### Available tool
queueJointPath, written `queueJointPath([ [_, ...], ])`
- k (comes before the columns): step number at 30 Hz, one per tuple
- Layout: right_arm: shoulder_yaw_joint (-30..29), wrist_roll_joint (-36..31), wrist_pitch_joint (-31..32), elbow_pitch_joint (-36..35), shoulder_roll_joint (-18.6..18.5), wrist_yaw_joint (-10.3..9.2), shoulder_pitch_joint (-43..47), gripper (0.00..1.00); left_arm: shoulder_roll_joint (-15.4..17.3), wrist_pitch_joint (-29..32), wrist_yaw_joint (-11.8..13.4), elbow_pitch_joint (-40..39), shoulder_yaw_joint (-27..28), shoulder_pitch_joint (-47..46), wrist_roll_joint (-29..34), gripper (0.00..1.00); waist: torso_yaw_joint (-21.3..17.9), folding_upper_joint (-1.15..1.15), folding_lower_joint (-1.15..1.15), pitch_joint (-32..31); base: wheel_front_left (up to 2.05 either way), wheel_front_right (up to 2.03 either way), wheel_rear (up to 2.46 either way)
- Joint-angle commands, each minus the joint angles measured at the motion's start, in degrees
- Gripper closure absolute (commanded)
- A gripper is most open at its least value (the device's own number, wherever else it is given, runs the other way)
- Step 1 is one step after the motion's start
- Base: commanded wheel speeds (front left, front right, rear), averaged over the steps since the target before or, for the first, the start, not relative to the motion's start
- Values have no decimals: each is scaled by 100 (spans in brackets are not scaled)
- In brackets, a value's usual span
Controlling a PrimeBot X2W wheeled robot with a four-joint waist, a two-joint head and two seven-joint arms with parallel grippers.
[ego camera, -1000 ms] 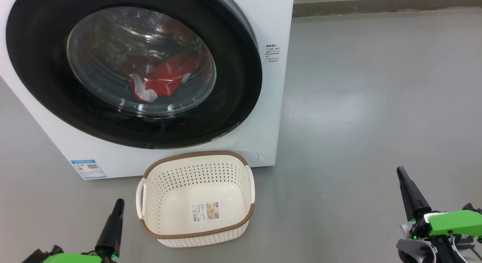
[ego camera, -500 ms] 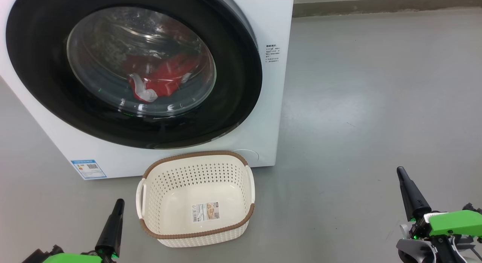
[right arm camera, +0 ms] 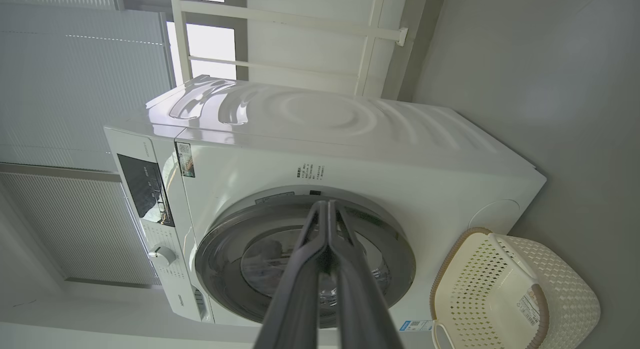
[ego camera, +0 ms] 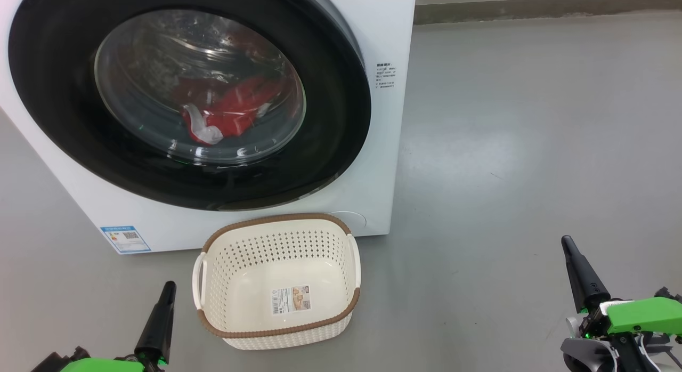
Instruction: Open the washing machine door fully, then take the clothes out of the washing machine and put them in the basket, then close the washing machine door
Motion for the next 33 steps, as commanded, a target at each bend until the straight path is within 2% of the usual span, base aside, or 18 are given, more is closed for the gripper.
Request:
queueJointPath([
  [1,143,25,33,-153,-86,-3,-242,100,55,32,-40,-121,197,-237,-43,100,0,0,0,0,0,0,0],
  [19,143,25,33,-153,-86,-3,-242,100,55,32,-40,-121,197,-237,-43,100,0,0,0,0,0,0,0],
  [20,1,0,1,0,0,0,-1,0,0,0,0,0,0,-1,0,0,0,0,0,0,0,0,0],
  [23,3,-2,-8,176,62,1,84,0,-32,-4,2,171,-35,75,1,0,0,0,0,1,0,0,0],
  [24,7,-2,-9,251,93,1,145,100,-51,-4,2,239,-46,132,0,100,0,0,0,2,0,0,0],
  [25,8,-2,-10,330,119,1,210,0,-74,-5,2,317,-57,185,0,0,0,0,0,2,0,0,0],
  [33,174,-42,-122,422,132,1,143,0,-93,-81,1,392,-155,130,-20,0,4,0,13,0,0,0,0],
])
